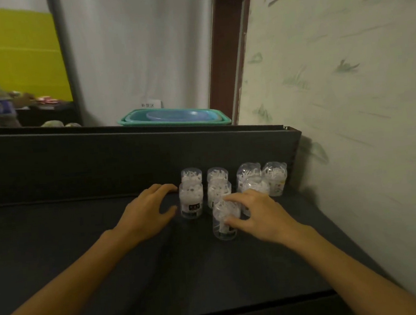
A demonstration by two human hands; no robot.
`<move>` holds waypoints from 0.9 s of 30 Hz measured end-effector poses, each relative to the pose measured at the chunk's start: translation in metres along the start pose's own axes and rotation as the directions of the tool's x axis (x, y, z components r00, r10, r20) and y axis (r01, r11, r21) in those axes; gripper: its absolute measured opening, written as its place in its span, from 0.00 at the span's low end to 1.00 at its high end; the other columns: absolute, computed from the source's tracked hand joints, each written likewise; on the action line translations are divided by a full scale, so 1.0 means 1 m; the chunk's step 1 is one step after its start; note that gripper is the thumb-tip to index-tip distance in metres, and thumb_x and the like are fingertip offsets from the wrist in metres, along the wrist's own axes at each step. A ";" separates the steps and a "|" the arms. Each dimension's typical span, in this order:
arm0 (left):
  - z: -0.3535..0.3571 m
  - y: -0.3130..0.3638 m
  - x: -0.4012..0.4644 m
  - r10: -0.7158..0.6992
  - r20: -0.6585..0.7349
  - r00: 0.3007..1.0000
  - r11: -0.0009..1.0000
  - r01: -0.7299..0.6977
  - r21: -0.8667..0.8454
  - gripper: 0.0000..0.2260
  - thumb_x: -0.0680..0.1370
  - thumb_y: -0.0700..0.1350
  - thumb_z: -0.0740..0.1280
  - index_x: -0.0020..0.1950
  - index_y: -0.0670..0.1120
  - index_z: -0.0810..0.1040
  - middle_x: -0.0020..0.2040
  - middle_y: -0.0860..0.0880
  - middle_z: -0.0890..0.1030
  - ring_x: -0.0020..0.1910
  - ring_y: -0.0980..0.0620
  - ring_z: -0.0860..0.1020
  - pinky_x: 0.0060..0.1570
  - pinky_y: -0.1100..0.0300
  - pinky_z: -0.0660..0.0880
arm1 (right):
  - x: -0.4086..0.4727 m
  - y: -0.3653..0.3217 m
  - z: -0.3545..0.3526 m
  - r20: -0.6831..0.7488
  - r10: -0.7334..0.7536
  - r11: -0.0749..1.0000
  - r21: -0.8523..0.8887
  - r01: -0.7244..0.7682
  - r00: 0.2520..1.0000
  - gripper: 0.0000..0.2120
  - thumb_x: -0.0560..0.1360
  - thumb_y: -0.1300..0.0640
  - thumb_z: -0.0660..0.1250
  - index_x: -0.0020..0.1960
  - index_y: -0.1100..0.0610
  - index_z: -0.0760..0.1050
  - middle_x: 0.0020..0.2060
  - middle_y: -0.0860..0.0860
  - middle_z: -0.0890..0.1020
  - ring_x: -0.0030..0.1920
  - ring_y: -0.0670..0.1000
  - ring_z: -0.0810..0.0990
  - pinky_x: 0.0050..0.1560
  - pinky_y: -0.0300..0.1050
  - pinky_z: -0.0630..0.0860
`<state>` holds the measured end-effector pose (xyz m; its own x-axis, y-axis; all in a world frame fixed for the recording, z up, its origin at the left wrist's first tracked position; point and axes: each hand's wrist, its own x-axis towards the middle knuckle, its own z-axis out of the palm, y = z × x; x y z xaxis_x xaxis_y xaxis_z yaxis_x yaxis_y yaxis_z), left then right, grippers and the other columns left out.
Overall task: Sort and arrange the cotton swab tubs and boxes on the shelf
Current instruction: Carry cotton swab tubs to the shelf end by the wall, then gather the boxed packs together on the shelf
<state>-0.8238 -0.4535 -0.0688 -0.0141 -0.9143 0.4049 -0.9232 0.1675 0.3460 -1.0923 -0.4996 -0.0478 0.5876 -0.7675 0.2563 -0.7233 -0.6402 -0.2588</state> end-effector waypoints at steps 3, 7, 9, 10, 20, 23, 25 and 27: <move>-0.012 -0.003 -0.010 -0.039 -0.009 0.999 0.998 0.039 0.051 0.23 0.77 0.52 0.65 0.70 0.54 0.65 0.69 0.52 0.68 0.63 0.51 0.71 0.57 0.54 0.73 | 0.006 -0.009 -0.015 -0.051 -0.063 0.997 -0.045 0.061 0.997 0.29 0.73 0.36 0.64 0.71 0.42 0.65 0.57 0.47 0.73 0.58 0.48 0.73 0.54 0.46 0.74; -0.037 -0.009 -0.028 -0.092 -0.030 0.995 0.988 0.095 0.124 0.23 0.77 0.54 0.64 0.71 0.55 0.63 0.69 0.53 0.68 0.65 0.52 0.70 0.57 0.55 0.73 | 0.029 -0.038 -0.034 -0.098 -0.183 0.982 -0.063 0.177 0.978 0.26 0.74 0.38 0.63 0.70 0.45 0.67 0.60 0.49 0.74 0.59 0.49 0.73 0.57 0.47 0.74; -0.052 -0.014 -0.041 -0.111 -0.055 0.992 0.981 0.118 0.156 0.24 0.77 0.54 0.64 0.72 0.55 0.63 0.70 0.54 0.68 0.65 0.53 0.69 0.58 0.56 0.71 | 0.042 -0.060 -0.034 -0.117 -0.248 0.969 -0.028 0.247 0.962 0.26 0.75 0.38 0.63 0.69 0.46 0.68 0.59 0.49 0.74 0.59 0.49 0.73 0.57 0.48 0.74; -0.060 -0.017 -0.049 -0.118 -0.069 0.991 0.977 0.128 0.170 0.24 0.77 0.54 0.63 0.72 0.55 0.63 0.70 0.54 0.68 0.65 0.53 0.69 0.59 0.56 0.71 | 0.048 -0.072 -0.032 -0.122 -0.280 0.960 -0.012 0.281 0.952 0.25 0.75 0.39 0.63 0.69 0.46 0.68 0.59 0.48 0.74 0.59 0.49 0.73 0.57 0.48 0.74; -0.139 -0.075 -0.148 -0.268 -0.160 0.950 0.910 0.304 0.283 0.23 0.78 0.56 0.62 0.72 0.57 0.61 0.70 0.56 0.67 0.66 0.55 0.68 0.61 0.57 0.70 | 0.080 -0.209 0.028 -0.012 -0.515 0.857 0.006 0.515 0.857 0.27 0.77 0.40 0.61 0.73 0.45 0.61 0.66 0.47 0.70 0.64 0.48 0.70 0.61 0.44 0.72; -0.166 -0.104 -0.182 -0.304 -0.175 0.936 0.889 0.345 0.300 0.23 0.78 0.57 0.61 0.72 0.57 0.62 0.69 0.56 0.67 0.66 0.55 0.68 0.61 0.58 0.69 | 0.087 -0.258 0.041 -0.009 -0.546 0.838 0.014 0.546 0.838 0.27 0.77 0.41 0.61 0.74 0.44 0.60 0.66 0.47 0.69 0.64 0.47 0.69 0.62 0.44 0.71; -0.188 -0.128 -0.204 -0.334 -0.167 0.928 0.876 0.371 0.308 0.22 0.78 0.57 0.61 0.71 0.58 0.62 0.69 0.56 0.67 0.66 0.55 0.68 0.60 0.58 0.69 | 0.092 -0.293 0.050 -0.012 -0.560 0.828 0.022 0.560 0.829 0.27 0.77 0.41 0.61 0.73 0.44 0.60 0.66 0.47 0.69 0.64 0.47 0.69 0.62 0.45 0.71; -0.211 -0.152 -0.227 -0.362 -0.163 0.918 0.867 0.396 0.304 0.22 0.78 0.57 0.61 0.71 0.58 0.62 0.69 0.56 0.67 0.65 0.55 0.69 0.60 0.58 0.70 | 0.096 -0.330 0.059 -0.010 -0.568 0.822 0.040 0.568 0.823 0.26 0.77 0.41 0.61 0.73 0.44 0.60 0.66 0.47 0.69 0.65 0.47 0.69 0.63 0.46 0.71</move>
<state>-0.5988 -0.1941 -0.0347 0.3837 -0.8397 0.3842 -0.9224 -0.3288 0.2026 -0.7759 -0.3639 0.0067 0.8910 -0.2674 0.3670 -0.2461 -0.9636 -0.1046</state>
